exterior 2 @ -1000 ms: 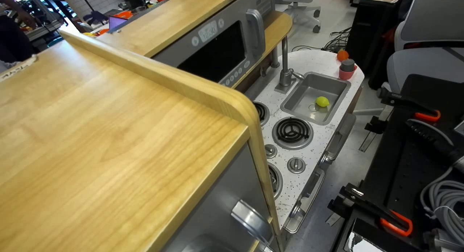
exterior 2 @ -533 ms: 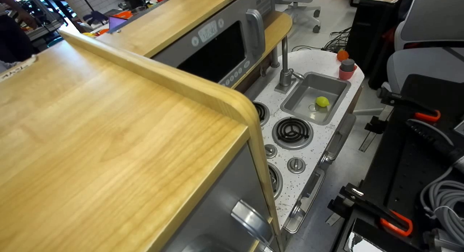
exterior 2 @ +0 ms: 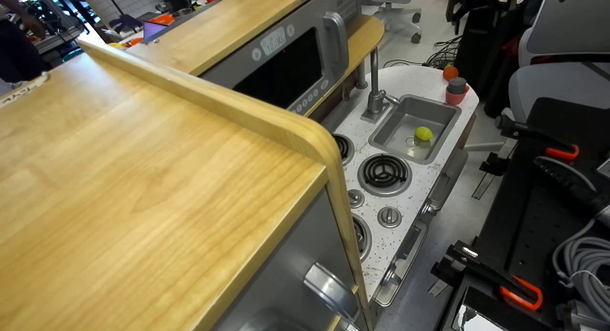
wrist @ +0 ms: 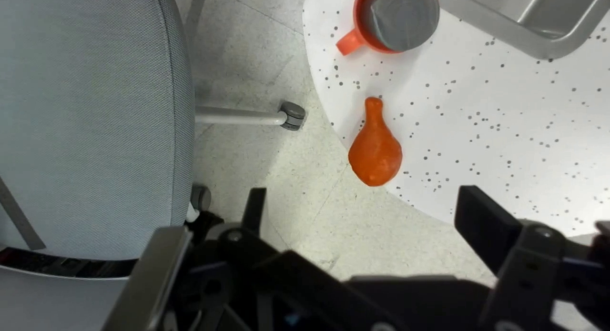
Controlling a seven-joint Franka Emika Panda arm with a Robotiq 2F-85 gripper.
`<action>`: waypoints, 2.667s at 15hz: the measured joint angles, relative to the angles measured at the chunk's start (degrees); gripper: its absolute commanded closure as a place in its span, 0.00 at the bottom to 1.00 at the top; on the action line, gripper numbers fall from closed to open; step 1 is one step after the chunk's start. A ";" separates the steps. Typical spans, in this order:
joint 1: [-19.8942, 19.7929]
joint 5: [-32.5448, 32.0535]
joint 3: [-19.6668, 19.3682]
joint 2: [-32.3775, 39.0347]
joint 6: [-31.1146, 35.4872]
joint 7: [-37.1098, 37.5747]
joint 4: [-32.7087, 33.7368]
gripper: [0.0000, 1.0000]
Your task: Take the orange object and put it in the sink
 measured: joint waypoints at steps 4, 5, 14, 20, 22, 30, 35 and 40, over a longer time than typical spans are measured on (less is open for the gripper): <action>-0.88 0.00 -0.02 4.86 0.00 1.97 4.81 0.00; -1.22 0.00 -0.03 6.12 0.00 2.42 5.96 0.00; -4.57 -0.01 -0.27 17.99 -1.10 4.60 17.46 0.00; -4.61 -0.05 0.68 23.92 -5.25 4.35 27.31 0.00; -4.60 -0.06 1.09 25.28 -6.58 3.85 30.17 0.00; -4.81 -0.46 1.46 29.61 -10.21 2.75 36.83 0.00; -4.96 -0.83 1.46 29.60 -10.20 2.02 36.44 0.00; -4.96 -2.65 1.46 29.60 -10.15 0.95 35.96 0.00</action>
